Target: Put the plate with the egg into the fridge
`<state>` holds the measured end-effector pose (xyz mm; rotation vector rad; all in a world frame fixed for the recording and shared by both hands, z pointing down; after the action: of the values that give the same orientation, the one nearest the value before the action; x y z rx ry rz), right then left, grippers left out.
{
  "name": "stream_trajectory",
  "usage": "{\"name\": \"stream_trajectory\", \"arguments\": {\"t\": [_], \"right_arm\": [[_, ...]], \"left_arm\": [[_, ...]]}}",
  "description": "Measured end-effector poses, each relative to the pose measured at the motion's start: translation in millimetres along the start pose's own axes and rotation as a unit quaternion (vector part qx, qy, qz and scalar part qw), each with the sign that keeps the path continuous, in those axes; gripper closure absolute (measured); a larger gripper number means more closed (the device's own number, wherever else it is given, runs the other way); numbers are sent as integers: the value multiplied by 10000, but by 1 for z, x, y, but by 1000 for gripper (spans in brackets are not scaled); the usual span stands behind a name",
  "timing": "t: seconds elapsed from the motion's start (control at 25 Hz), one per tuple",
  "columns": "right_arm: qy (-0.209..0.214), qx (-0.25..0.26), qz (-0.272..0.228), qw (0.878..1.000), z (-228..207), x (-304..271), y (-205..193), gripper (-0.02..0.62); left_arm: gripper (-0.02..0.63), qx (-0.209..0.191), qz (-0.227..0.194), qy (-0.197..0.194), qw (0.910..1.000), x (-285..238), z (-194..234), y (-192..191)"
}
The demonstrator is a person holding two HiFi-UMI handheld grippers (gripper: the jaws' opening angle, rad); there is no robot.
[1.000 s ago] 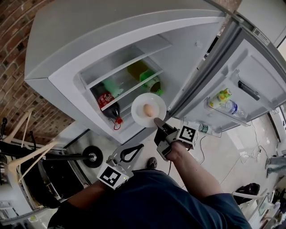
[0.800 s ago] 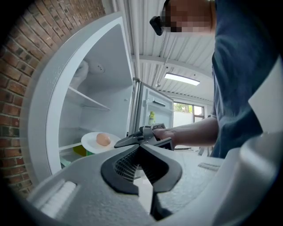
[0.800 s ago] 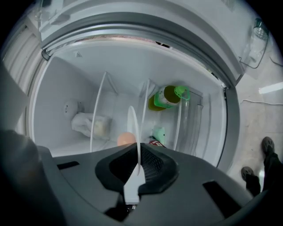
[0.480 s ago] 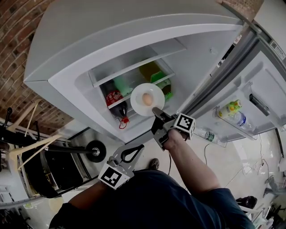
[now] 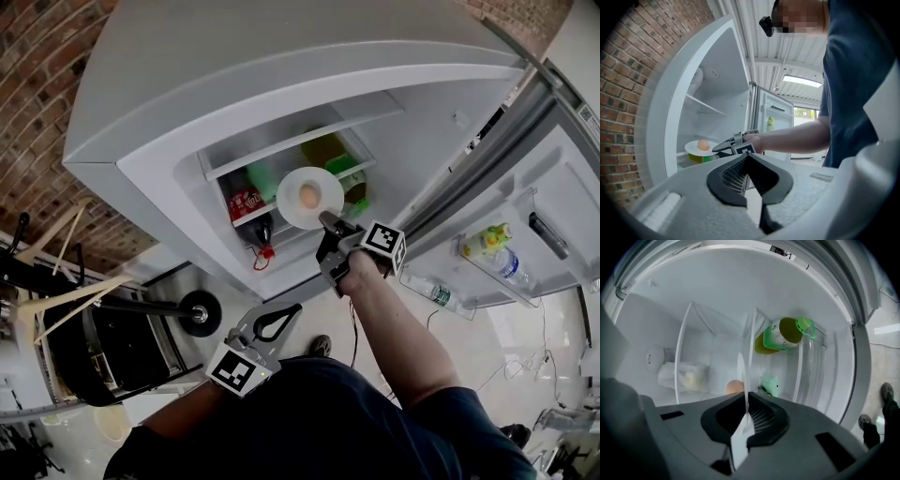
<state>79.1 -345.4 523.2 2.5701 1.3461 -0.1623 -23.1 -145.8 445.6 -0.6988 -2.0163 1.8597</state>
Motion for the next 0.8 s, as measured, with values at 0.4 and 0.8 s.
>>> {"name": "stream_trajectory", "arguments": {"t": [0.4,0.8], "right_arm": [[-34,-8,78,10000,14,-28,9,572],[-31,21,101,9999,20,-44,13,566]], "left_arm": [[601,12,8,119,9999,5,3,-1],[601,25,52,161,9999,11,3,-4]]}}
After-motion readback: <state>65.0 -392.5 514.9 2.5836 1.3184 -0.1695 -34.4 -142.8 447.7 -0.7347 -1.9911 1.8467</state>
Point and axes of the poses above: the fingertips, and each gripper's own axes: x backward along the fingers, z to its left, y out of its top, the point moved 2 cm from there along x, backward along the fingers, and after that the axes turned 13 degrees about -x, right-handed, at the moved point
